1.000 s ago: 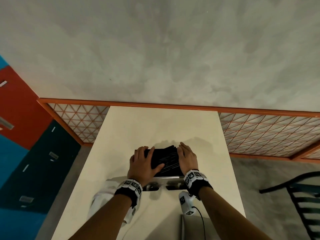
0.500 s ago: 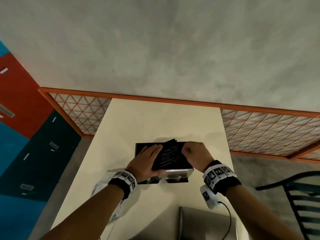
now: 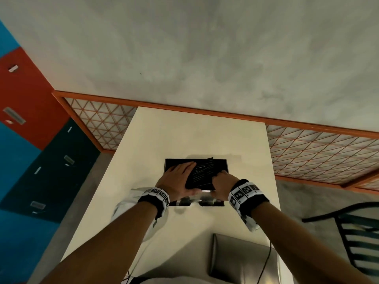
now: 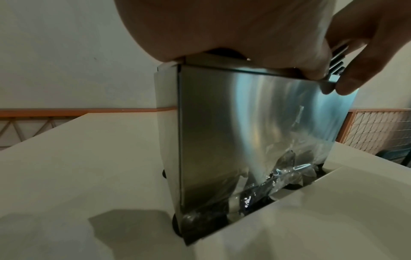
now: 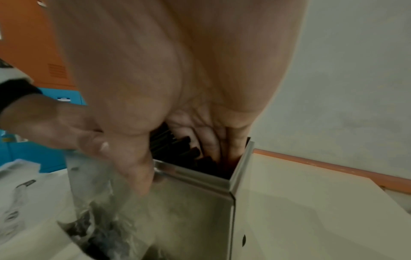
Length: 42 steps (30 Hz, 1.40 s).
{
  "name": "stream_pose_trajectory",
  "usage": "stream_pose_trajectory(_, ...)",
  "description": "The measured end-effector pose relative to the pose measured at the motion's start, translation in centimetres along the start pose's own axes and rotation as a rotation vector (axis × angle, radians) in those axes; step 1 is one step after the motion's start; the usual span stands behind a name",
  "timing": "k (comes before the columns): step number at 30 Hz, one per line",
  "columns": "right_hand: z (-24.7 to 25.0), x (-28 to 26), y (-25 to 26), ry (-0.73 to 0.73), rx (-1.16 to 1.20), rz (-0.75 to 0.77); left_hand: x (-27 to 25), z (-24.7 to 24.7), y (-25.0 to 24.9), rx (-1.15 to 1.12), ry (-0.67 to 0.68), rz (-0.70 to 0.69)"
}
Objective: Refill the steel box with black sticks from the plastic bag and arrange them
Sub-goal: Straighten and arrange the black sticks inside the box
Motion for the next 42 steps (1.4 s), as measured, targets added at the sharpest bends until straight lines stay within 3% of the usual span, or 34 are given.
stream_pose_trajectory(14, 0.8, 1.4, -0.4, 0.131, 0.229, -0.053, 0.1, -0.1, 0.1, -0.023, 0.002, 0.035)
stream_pose_trajectory(18, 0.6, 1.6, -0.4, 0.236, 0.221, -0.116, 0.1, -0.1, 0.1, -0.049, 0.003, 0.055)
stream_pose_trajectory(22, -1.0, 3.6, -2.2, 0.248, 0.247, -0.18, 0.0, 0.0, 0.1, -0.055, -0.004, 0.055)
stream_pose_trajectory(26, 0.4, 2.8, -1.2, 0.279, 0.269, -0.103, 0.0, 0.2, 0.2, -0.069, -0.032, 0.052)
stream_pose_trajectory(35, 0.6, 3.3, -1.2, 0.325, 0.303, -0.079, 0.0, 0.3, 0.3, -0.097, -0.052, 0.05)
stream_pose_trajectory(42, 0.8, 4.1, -0.5, 0.327, 0.122, -0.065, 0.1, 0.3, 0.3, -0.106, -0.046, 0.057)
Point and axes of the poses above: each hand's wrist, its own x-axis towards the middle knuckle, its own z-axis out of the back of the hand, y = z × x, the point moved 8 cm from there along x, towards the middle knuckle, and after that the axes turned 2 degrees about -x, right-handed, at the moved point
